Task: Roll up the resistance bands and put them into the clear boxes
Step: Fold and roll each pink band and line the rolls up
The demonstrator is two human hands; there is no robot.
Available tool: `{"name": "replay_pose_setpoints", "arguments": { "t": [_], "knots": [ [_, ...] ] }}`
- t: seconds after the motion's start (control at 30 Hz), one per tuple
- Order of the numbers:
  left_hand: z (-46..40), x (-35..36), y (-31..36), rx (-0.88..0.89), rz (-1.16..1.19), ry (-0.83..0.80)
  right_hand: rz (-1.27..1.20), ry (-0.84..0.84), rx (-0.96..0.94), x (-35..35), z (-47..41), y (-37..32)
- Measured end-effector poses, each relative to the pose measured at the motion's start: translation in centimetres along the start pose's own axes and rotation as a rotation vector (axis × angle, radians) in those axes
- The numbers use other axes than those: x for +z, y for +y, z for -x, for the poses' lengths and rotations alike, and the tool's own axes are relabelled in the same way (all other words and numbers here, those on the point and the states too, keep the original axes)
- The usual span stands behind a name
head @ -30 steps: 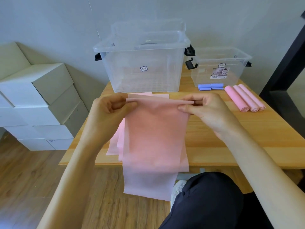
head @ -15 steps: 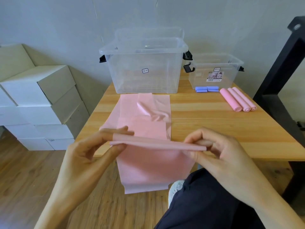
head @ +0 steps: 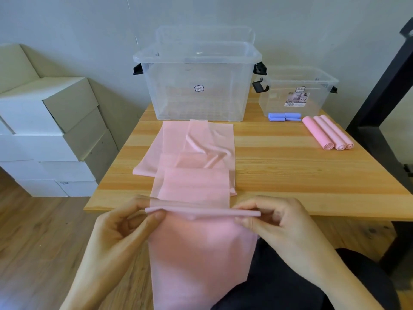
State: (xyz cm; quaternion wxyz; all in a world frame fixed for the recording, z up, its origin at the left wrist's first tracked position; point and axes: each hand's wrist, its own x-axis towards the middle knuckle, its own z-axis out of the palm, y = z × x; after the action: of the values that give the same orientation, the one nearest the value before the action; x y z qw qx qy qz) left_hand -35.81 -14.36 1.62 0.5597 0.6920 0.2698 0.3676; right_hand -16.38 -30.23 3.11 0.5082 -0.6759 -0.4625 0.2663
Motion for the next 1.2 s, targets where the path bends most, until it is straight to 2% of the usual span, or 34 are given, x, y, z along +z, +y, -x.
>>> {"name": "replay_pose_setpoints", "arguments": {
  "t": [0.1,0.33,0.47,0.67,0.77,0.9,1.03,1.2],
  "knots": [
    [-1.7,0.3,-0.6,-0.049,-0.001,-0.038,-0.031,0.044,0.020,0.2,-2.3,1.5],
    [-5.8,0.1,-0.3,-0.058,-0.130,0.013,-0.058,0.122,0.019,0.6,-6.9,2.2],
    [-8.7,-0.2,-2.6,-0.172,-0.186,-0.040,0.014,0.160,0.072,0.9,-9.1,3.8],
    [-11.1,-0.1,-6.1,-0.291,-0.362,0.026,0.104,0.152,0.184,1.5,-10.8,5.6],
    [-11.8,0.1,-6.0,-0.286,-0.413,0.022,0.139,0.133,0.196,1.5,-11.4,5.7],
    [-12.1,-0.2,-5.9,-0.251,-0.361,0.021,0.135,0.118,0.212,1.4,-12.1,5.5],
    [-11.8,-0.2,-5.8,-0.201,-0.335,0.109,0.018,0.133,0.189,1.7,-12.0,5.5],
    [-10.2,-0.6,-4.8,-0.183,-0.264,0.127,-0.087,0.097,0.196,1.9,-10.7,5.3]
  ]
}}
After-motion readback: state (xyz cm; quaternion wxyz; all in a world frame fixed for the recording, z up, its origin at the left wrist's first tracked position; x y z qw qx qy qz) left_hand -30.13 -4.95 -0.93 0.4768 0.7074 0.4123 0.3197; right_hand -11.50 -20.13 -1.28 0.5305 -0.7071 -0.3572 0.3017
